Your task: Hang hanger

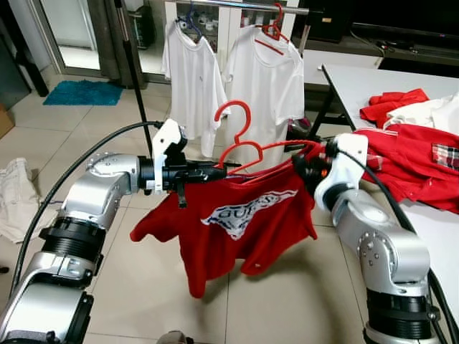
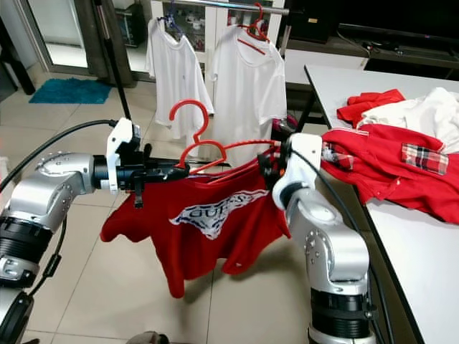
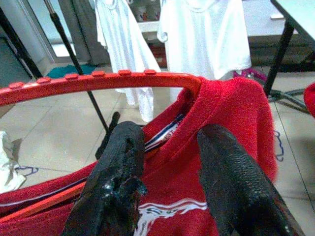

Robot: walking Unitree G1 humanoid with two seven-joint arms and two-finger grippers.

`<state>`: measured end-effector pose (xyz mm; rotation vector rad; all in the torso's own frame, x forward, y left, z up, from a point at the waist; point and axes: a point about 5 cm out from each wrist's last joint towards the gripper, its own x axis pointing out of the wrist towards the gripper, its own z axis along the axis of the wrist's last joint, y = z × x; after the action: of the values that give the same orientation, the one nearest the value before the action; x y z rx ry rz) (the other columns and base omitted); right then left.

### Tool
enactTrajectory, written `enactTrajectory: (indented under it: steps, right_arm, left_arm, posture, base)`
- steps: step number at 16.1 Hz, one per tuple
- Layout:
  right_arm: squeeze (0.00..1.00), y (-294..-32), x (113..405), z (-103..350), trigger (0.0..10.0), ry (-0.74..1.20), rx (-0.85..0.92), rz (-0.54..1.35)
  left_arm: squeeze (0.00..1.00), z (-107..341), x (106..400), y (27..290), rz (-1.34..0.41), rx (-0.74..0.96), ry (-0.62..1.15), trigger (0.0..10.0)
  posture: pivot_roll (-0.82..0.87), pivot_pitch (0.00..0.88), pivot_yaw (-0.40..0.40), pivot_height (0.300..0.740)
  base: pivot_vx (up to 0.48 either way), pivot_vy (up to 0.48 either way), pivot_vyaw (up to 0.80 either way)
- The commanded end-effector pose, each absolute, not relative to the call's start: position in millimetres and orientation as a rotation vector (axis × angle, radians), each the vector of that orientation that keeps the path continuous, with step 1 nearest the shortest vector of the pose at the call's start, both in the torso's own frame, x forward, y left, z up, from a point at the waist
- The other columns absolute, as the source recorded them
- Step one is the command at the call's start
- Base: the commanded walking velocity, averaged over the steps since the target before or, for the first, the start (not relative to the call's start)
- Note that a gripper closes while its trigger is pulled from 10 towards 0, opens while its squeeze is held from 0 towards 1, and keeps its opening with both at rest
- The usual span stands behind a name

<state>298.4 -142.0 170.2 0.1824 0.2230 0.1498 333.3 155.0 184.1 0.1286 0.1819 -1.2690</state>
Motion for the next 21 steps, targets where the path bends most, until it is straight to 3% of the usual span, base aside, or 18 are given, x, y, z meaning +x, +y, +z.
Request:
enactTrajectory:
  steps: [1,3,4,11,13,21]
  right_arm:
    - [0.0,-147.1,300.4,178.1,7.4,0.179,0.161,0.128]
    - [0.0,-148.9,301.5,179.3,4.9,0.167,0.157,0.116]
    - [0.0,-149.6,301.8,179.4,4.7,0.165,0.158,0.111]
    - [0.0,-157.0,303.7,180.3,0.4,0.142,0.148,0.062]
    - [0.0,-157.2,304.0,180.2,0.0,0.139,0.144,0.06]
    - [0.0,-154.4,304.1,180.0,0.0,0.133,0.145,0.083]
  left_arm:
    - [0.0,191.9,333.2,154.2,-1.277,0.13,0.146,0.0]
    - [0.0,192.1,333.4,154.0,-1.278,0.129,0.148,0.0]
    - [0.0,192.2,333.5,153.9,-1.278,0.129,0.149,0.0]
    - [0.0,192.9,334.2,153.5,-1.283,0.132,0.154,0.0]
    - [0.0,192.8,333.9,153.5,-1.289,0.132,0.156,0.0]
    - [0.0,192.7,335.4,153.4,-1.275,0.13,0.155,0.0]
  posture:
    - [0.01,0.012,-0.021,0.74]
    - [0.01,0.011,-0.019,0.74]
    - [0.01,0.011,-0.019,0.74]
    - [0.01,0.007,-0.014,0.74]
    - [0.01,0.007,-0.014,0.74]
    - [0.01,0.006,-0.017,0.74]
  base:
    - [0.0,0.0,0.0]
    - [0.0,0.0,0.0]
    - [0.0,0.0,0.0]
    - [0.0,0.0,0.0]
    - [0.0,0.0,0.0]
    - [0.0,0.0,0.0]
